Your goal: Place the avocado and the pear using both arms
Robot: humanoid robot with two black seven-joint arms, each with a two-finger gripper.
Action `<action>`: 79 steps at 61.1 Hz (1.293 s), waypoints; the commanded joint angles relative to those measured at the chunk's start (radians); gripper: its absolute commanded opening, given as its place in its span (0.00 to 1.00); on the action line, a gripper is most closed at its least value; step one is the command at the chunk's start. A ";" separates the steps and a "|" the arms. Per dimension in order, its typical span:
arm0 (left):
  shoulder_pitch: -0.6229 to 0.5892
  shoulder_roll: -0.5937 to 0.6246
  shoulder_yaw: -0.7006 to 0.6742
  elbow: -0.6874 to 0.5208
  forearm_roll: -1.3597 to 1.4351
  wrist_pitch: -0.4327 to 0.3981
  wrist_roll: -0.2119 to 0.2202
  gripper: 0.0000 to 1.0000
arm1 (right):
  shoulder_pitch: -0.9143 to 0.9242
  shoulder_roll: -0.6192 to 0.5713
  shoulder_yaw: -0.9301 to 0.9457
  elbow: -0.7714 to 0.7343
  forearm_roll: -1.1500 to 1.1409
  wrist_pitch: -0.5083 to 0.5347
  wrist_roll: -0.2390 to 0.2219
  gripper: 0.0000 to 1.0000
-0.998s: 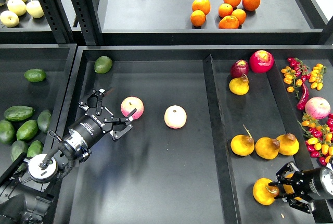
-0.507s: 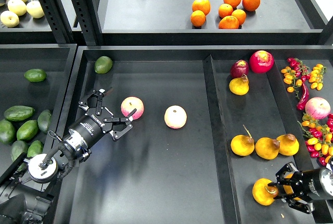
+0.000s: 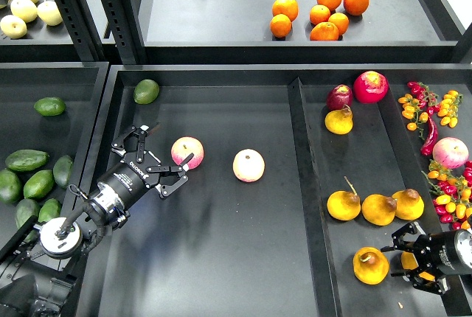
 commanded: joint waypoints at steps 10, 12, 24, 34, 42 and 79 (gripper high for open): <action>0.002 0.000 -0.002 0.002 0.000 0.000 0.000 0.99 | 0.031 -0.044 0.003 0.050 0.006 0.000 0.000 0.69; 0.002 0.000 -0.002 0.003 0.000 0.000 0.000 0.99 | 0.033 -0.053 0.003 0.055 0.007 0.000 0.000 0.70; 0.000 0.000 -0.001 0.005 0.000 0.000 0.000 0.99 | 0.063 -0.105 0.008 0.069 0.020 0.000 0.000 0.74; 0.000 0.000 -0.002 0.006 0.000 0.000 0.000 0.99 | 0.113 -0.125 0.011 0.066 0.083 0.000 0.000 0.76; 0.002 0.000 -0.002 0.006 0.000 0.000 0.000 0.99 | 0.146 -0.123 0.012 0.052 0.115 0.000 0.000 0.76; 0.002 0.000 -0.003 0.000 -0.003 0.000 -0.003 0.99 | 0.157 0.160 0.500 -0.117 0.149 0.000 0.000 0.78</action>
